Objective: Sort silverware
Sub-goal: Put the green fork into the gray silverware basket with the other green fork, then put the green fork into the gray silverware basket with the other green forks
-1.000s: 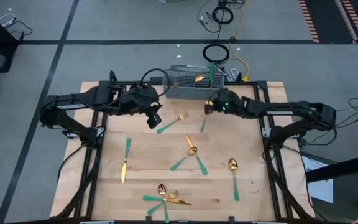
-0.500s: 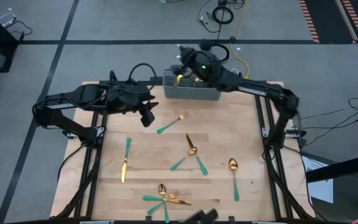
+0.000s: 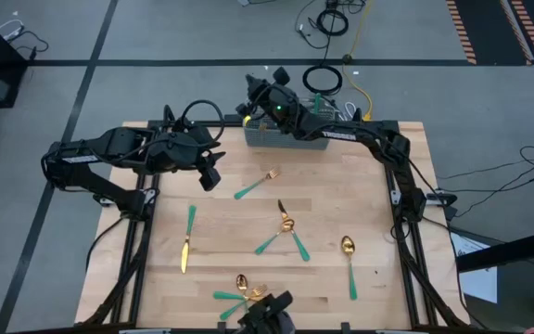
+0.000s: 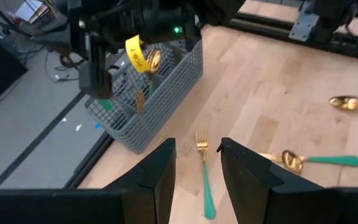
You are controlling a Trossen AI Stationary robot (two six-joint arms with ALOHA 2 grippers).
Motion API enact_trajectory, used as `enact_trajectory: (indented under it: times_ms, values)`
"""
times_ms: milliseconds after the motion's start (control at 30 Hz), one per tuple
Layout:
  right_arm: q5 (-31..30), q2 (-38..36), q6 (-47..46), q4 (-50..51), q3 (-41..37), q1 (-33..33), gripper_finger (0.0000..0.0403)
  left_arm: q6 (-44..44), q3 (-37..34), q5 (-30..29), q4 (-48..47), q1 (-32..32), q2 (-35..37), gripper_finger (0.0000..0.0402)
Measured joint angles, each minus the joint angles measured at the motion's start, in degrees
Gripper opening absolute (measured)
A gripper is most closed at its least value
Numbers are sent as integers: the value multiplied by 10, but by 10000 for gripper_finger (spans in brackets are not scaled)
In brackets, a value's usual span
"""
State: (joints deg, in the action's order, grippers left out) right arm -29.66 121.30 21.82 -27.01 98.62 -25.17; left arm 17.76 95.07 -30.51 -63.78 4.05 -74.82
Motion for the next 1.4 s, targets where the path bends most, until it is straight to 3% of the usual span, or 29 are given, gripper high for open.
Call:
enact_trajectory:
  times_ms: [367, 667, 1133, 1267, 1400]
  values:
    - [0, 21, -38, 98, 1, -6, 0, -1, 0, 0, -2, 0, 0, 134]
    - [57, 27, -58, 110, 0, -12, 2, -1, 0, -2, -3, 0, 0, 134]
    - [58, 22, -14, 119, 0, 6, 100, -2, 0, -2, -15, 0, 0, 134]
    - [57, -15, 22, 159, -1, 17, 123, -1, 0, -2, -25, 0, 0, 134]
    - [57, -117, 38, 282, -1, 44, 137, -1, 0, -2, -29, 0, 0, 134]
